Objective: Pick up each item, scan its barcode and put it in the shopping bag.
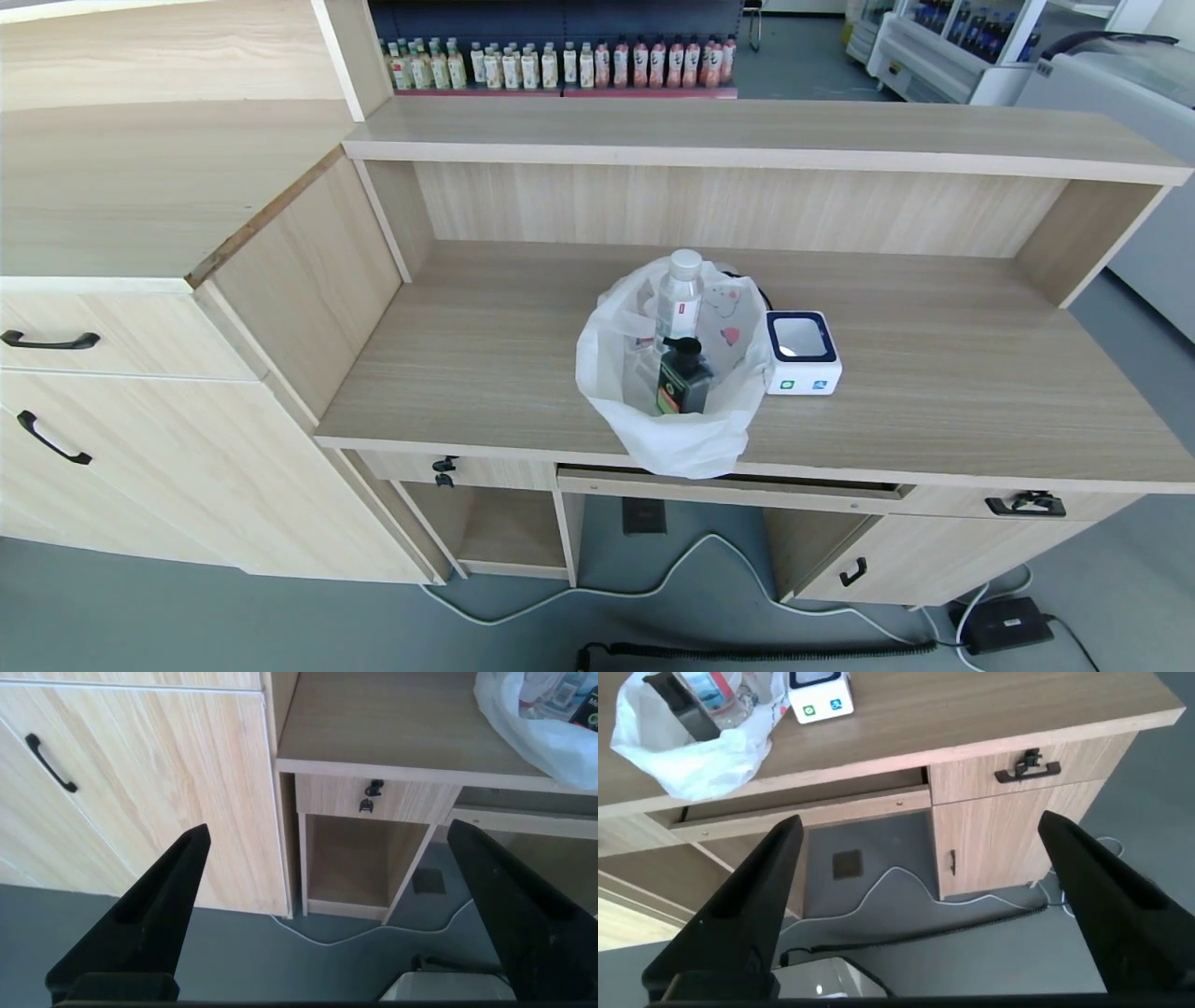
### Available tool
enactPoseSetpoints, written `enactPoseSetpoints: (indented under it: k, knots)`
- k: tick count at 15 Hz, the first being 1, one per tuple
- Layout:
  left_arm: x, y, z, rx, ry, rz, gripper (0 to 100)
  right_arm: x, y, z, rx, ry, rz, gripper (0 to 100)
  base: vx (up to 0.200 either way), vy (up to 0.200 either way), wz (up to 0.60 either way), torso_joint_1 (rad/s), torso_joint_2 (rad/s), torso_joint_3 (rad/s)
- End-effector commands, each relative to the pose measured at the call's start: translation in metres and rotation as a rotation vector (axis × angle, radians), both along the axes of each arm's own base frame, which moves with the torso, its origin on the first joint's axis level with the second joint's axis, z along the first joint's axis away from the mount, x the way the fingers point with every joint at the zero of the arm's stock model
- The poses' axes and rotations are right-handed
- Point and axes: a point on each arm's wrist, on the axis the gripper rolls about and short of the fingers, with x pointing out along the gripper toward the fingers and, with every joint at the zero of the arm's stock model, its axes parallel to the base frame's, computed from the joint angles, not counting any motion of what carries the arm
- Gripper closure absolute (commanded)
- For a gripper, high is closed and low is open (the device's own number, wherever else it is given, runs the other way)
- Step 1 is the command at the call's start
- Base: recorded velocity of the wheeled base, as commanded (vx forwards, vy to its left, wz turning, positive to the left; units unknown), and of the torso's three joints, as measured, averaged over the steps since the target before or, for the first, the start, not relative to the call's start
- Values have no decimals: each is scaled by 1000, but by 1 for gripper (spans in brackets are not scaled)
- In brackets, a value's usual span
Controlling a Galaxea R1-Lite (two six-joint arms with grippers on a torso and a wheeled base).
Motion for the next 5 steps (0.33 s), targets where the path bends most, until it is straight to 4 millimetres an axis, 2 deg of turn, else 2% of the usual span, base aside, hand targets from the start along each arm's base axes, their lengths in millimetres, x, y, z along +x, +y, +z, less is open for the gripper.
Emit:
enactPoseSetpoints:
  k: [1, 5]
  knots:
    - [0, 0, 0, 0, 0, 1, 0, 0, 0, 0, 0, 3, 0, 0, 0, 0, 0, 0, 0, 0]
    - [0, 0, 0, 0, 0, 0, 0, 0, 0, 0, -1, 3, 0, 0, 0, 0, 0, 0, 0, 0]
